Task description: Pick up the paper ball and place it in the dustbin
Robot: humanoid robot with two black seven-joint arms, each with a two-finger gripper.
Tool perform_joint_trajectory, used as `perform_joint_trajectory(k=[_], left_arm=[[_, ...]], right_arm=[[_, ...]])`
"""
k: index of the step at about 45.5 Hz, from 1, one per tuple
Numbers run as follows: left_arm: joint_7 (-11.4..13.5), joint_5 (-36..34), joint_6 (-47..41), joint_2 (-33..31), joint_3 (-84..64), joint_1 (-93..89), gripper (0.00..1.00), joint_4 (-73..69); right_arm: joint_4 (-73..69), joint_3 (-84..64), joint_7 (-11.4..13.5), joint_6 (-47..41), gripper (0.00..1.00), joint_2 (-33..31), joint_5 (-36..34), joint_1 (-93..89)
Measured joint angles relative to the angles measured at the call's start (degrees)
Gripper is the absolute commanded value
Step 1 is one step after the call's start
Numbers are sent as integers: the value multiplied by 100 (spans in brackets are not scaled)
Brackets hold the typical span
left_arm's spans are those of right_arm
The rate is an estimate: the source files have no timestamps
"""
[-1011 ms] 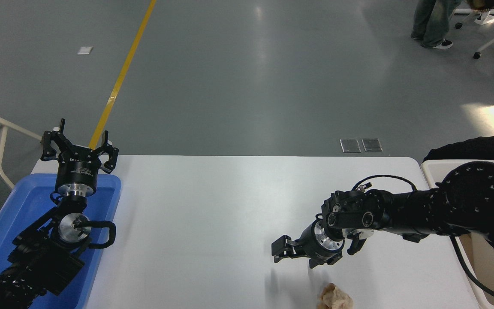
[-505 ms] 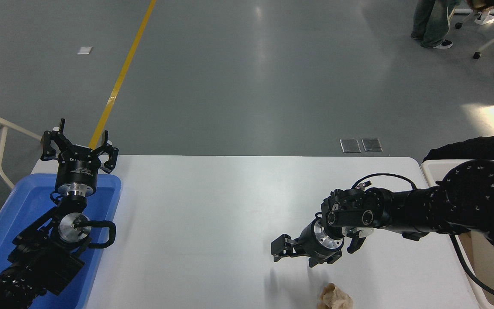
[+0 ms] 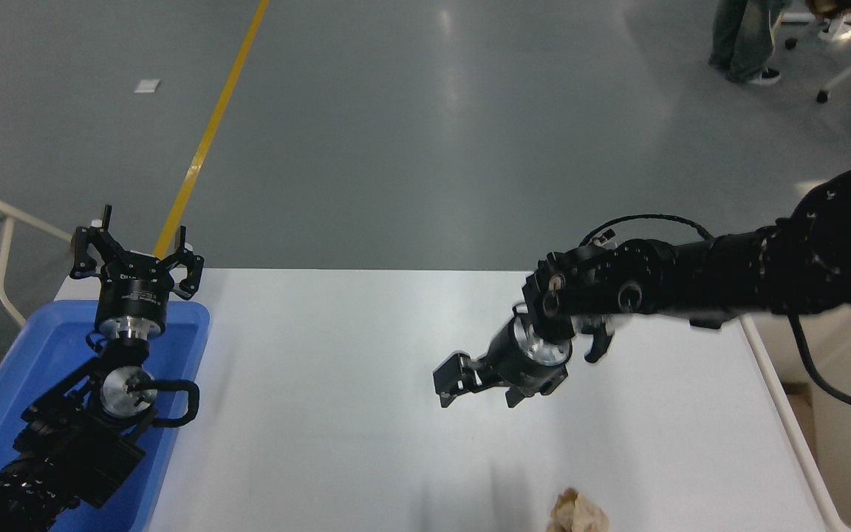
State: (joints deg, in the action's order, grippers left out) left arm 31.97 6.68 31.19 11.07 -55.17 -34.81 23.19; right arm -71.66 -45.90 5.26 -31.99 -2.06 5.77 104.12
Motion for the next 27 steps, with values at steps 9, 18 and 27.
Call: perform_joint_trajectory(k=[9,18,27], left_arm=[[3,1,0,0,-1,-1,99,-1],[3,5,0,0,-1,-1,99,-1],[2,8,0,0,-2,-2,99,-2]], right_arm=[[-799,-358,0,-453,100,-533,-6,1343],[-1280,-931,-6,-899,100,-999,56,2478],[-1528,-1571,-24,-1143,100,-1250,79,3318]])
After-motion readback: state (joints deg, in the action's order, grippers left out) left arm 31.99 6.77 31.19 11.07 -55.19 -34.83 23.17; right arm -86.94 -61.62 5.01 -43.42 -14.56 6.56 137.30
